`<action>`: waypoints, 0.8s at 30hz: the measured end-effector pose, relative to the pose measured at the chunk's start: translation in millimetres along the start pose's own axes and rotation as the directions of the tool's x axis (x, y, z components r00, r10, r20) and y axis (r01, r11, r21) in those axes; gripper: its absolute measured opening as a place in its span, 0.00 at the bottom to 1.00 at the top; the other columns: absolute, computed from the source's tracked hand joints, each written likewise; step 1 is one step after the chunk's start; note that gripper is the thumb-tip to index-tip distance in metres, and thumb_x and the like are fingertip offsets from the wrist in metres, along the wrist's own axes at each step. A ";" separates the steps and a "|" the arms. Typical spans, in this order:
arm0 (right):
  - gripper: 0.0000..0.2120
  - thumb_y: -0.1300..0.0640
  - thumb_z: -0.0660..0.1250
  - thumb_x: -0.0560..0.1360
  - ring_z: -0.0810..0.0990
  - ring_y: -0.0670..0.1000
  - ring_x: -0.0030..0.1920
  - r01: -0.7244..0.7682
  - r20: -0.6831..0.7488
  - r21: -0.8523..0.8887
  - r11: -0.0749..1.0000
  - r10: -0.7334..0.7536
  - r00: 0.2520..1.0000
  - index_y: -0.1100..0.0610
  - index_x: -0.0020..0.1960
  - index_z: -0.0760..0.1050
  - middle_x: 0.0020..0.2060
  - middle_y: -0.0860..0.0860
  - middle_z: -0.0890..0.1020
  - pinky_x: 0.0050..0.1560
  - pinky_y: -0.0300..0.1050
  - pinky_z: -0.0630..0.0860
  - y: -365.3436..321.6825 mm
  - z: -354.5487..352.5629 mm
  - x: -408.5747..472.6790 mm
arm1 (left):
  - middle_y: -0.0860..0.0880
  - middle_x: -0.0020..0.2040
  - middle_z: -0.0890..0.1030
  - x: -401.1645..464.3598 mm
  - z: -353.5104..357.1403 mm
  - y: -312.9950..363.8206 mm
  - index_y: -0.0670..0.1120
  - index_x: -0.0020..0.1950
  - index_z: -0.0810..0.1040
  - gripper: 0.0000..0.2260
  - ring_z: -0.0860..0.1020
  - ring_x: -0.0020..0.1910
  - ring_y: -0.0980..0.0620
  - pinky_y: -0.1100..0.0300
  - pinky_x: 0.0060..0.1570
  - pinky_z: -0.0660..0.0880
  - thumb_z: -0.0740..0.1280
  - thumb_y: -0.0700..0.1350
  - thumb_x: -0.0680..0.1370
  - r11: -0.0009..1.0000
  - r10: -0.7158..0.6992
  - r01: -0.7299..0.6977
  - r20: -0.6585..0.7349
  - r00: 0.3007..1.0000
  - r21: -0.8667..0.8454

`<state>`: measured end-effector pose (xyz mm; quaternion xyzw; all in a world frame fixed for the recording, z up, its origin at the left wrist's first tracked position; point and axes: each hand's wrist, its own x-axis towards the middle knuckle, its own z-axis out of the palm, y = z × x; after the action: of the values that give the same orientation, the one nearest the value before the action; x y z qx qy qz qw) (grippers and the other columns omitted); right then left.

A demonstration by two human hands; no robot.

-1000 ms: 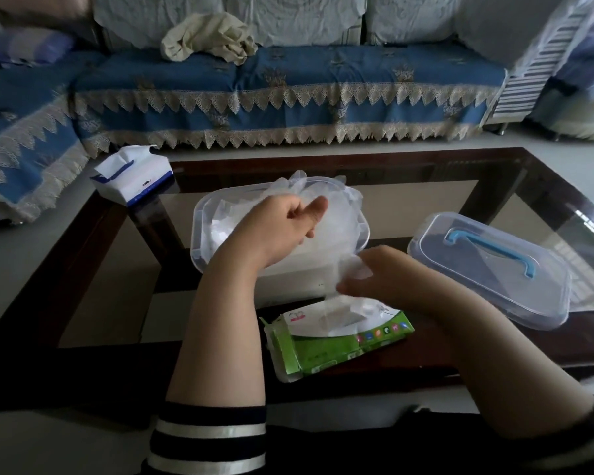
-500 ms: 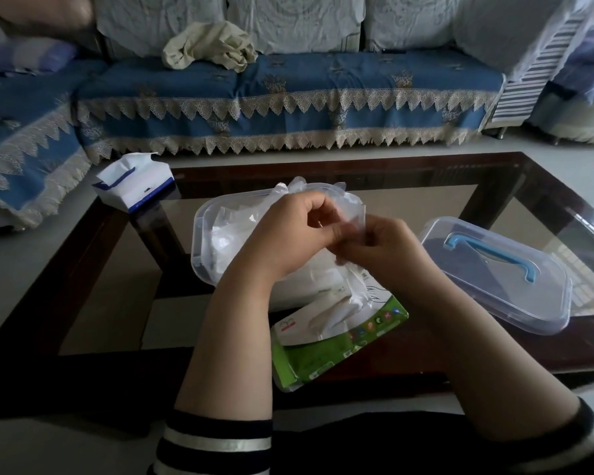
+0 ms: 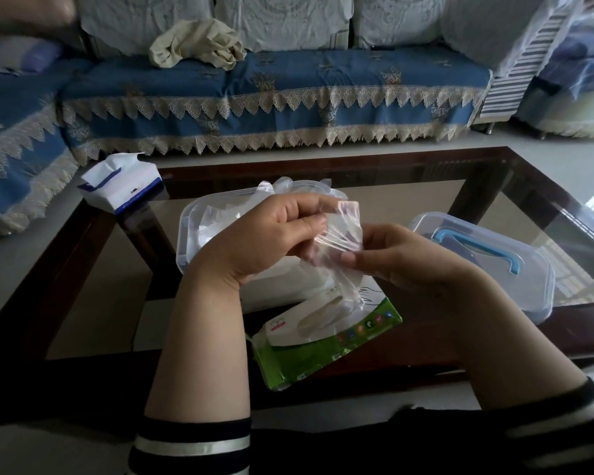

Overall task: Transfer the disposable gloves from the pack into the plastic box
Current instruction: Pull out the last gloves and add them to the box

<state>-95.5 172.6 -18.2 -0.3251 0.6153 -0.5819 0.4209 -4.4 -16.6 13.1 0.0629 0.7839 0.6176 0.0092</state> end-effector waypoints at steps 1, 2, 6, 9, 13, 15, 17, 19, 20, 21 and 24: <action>0.16 0.59 0.69 0.70 0.81 0.56 0.50 0.012 0.007 0.060 0.998 -0.012 1.000 0.64 0.55 0.76 0.49 0.58 0.82 0.54 0.47 0.79 2.0 -2.1 -0.8 | 0.51 0.34 0.76 0.5 1.0 -0.3 0.45 0.64 0.76 0.15 0.74 0.32 0.55 0.58 0.41 0.79 0.58 0.34 0.82 1.000 -0.006 0.007 0.018 1.000 -0.029; 0.16 0.61 0.69 0.70 0.81 0.55 0.49 0.020 -0.002 0.107 0.994 -0.020 1.000 0.65 0.56 0.75 0.49 0.58 0.82 0.52 0.46 0.79 4.5 -3.9 -0.8 | 0.52 0.33 0.75 -0.2 1.1 0.2 0.47 0.64 0.76 0.16 0.74 0.32 0.55 0.58 0.41 0.80 0.57 0.34 0.82 0.998 -0.005 0.007 0.031 0.999 -0.058; 0.19 0.59 0.77 0.67 0.82 0.54 0.42 0.076 -0.029 0.301 0.951 -0.071 0.997 0.66 0.53 0.75 0.42 0.58 0.80 0.44 0.45 0.80 9.5 -8.3 -2.2 | 0.49 0.33 0.77 -3.6 -1.2 5.4 0.50 0.66 0.73 0.18 0.76 0.32 0.53 0.62 0.38 0.77 0.58 0.33 0.81 1.000 -0.029 0.029 0.035 0.999 -0.003; 0.17 0.56 0.80 0.62 0.79 0.52 0.39 0.153 -0.081 0.388 0.909 -0.132 0.988 0.60 0.46 0.80 0.40 0.56 0.79 0.42 0.44 0.80 10.3 -5.0 -0.7 | 0.49 0.42 0.85 -2.8 -2.0 0.5 0.53 0.69 0.70 0.23 0.83 0.44 0.50 0.58 0.48 0.76 0.60 0.32 0.79 0.976 -0.119 0.117 -0.002 0.993 0.184; 0.23 0.54 0.81 0.59 0.76 0.59 0.47 0.224 -0.202 0.288 0.931 -0.170 0.965 0.53 0.52 0.81 0.48 0.63 0.76 0.47 0.48 0.81 13.4 1.5 4.0 | 0.51 0.51 0.85 -0.6 1.1 4.0 0.54 0.70 0.68 0.20 0.82 0.55 0.54 0.58 0.54 0.77 0.66 0.41 0.79 0.983 -0.108 0.109 -0.010 0.994 0.150; 0.26 0.51 0.81 0.59 0.75 0.59 0.49 0.266 -0.249 0.224 0.938 -0.209 0.946 0.51 0.55 0.79 0.48 0.63 0.76 0.48 0.50 0.78 12.1 6.8 3.8 | 0.51 0.49 0.86 1.8 4.2 8.5 0.54 0.65 0.71 0.20 0.82 0.53 0.56 0.55 0.56 0.77 0.68 0.57 0.75 0.987 -0.070 0.079 -0.070 0.995 0.142; 0.27 0.50 0.80 0.61 0.78 0.56 0.47 0.303 -0.296 0.129 0.944 -0.256 0.920 0.52 0.58 0.77 0.46 0.63 0.77 0.48 0.50 0.79 9.6 11.7 1.1 | 0.53 0.44 0.86 5.9 12.9 9.4 0.55 0.60 0.72 0.21 0.82 0.47 0.60 0.57 0.53 0.76 0.67 0.62 0.71 0.962 -0.041 0.082 -0.161 0.986 0.259; 0.24 0.55 0.76 0.65 0.80 0.58 0.48 0.324 -0.339 0.029 0.946 -0.295 0.893 0.55 0.59 0.74 0.47 0.68 0.77 0.52 0.57 0.78 7.5 16.1 -1.6 | 0.53 0.38 0.85 9.4 22.2 9.4 0.55 0.56 0.72 0.14 0.82 0.37 0.59 0.62 0.44 0.75 0.70 0.55 0.74 0.937 0.008 0.071 -0.224 0.975 0.341; 0.23 0.58 0.74 0.67 0.79 0.59 0.49 0.323 -0.359 -0.004 0.946 -0.303 0.883 0.55 0.60 0.73 0.49 0.71 0.77 0.54 0.60 0.77 5.7 17.5 -3.0 | 0.52 0.36 0.84 10.7 24.5 9.0 0.54 0.56 0.72 0.12 0.81 0.34 0.57 0.61 0.41 0.75 0.70 0.50 0.75 0.935 0.032 0.053 -0.234 0.972 0.349; 0.23 0.59 0.73 0.67 0.79 0.60 0.49 0.310 -0.372 -0.015 0.951 -0.293 0.881 0.55 0.60 0.73 0.50 0.71 0.76 0.54 0.59 0.77 3.5 17.6 -4.6 | 0.52 0.36 0.84 11.1 25.9 10.1 0.55 0.55 0.72 0.11 0.79 0.31 0.56 0.60 0.38 0.76 0.70 0.47 0.76 0.935 0.051 0.037 -0.237 0.970 0.353; 0.28 0.59 0.73 0.64 0.82 0.59 0.51 0.172 -0.329 0.005 0.985 -0.161 0.931 0.52 0.62 0.71 0.52 0.62 0.82 0.54 0.51 0.80 -3.5 9.8 -11.1 | 0.53 0.38 0.84 9.8 20.5 14.6 0.56 0.54 0.73 0.10 0.77 0.30 0.62 0.64 0.29 0.73 0.68 0.43 0.78 0.950 0.090 -0.005 -0.262 0.961 0.311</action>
<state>-82.2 177.7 -12.9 -0.2678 0.6369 -0.6716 0.2675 -10.9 7.6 23.0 -0.0030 0.8625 0.4907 -0.1238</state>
